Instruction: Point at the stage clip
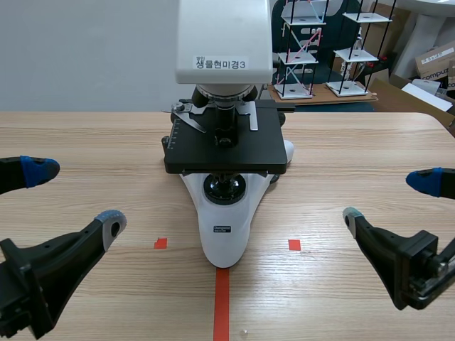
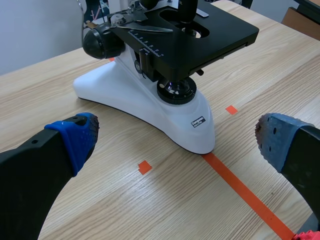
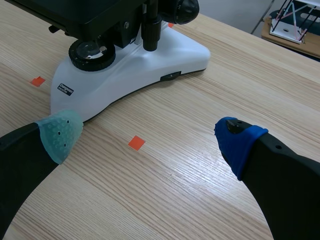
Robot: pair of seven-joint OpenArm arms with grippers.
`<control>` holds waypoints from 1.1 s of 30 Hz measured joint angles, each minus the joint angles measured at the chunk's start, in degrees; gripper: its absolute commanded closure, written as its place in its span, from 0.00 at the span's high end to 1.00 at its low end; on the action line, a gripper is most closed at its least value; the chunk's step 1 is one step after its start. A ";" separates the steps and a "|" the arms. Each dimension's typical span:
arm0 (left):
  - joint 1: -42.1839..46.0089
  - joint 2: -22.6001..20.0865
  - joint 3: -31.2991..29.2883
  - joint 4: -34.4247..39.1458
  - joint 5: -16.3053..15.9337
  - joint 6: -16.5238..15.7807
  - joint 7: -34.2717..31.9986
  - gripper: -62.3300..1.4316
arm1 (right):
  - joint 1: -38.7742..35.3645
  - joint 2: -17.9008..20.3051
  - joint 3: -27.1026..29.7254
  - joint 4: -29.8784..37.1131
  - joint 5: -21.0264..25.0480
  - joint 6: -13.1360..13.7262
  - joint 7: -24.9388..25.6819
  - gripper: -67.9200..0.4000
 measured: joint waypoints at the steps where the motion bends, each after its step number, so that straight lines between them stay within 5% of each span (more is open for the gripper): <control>1: 0.00 0.00 0.00 0.00 0.00 0.00 0.00 1.00 | 0.00 0.00 0.00 0.00 0.00 0.00 0.00 0.85; 5: -0.04 0.00 0.00 -0.11 0.00 0.00 0.02 0.94 | 0.00 0.00 0.00 0.00 0.00 0.00 0.00 0.85; 9: -2.01 -0.04 0.17 -2.38 0.02 -0.20 0.02 0.55 | 0.00 0.00 0.00 0.00 -0.02 0.00 0.00 0.85; 17: -12.68 -4.37 7.23 -12.90 -0.02 -0.87 -0.46 0.09 | 0.00 0.00 0.00 0.00 -0.02 0.02 0.00 0.85; 33: -43.17 -9.35 24.96 -35.93 -3.43 -2.60 -5.35 0.08 | 0.00 -0.02 0.00 0.00 -0.02 0.00 0.00 0.85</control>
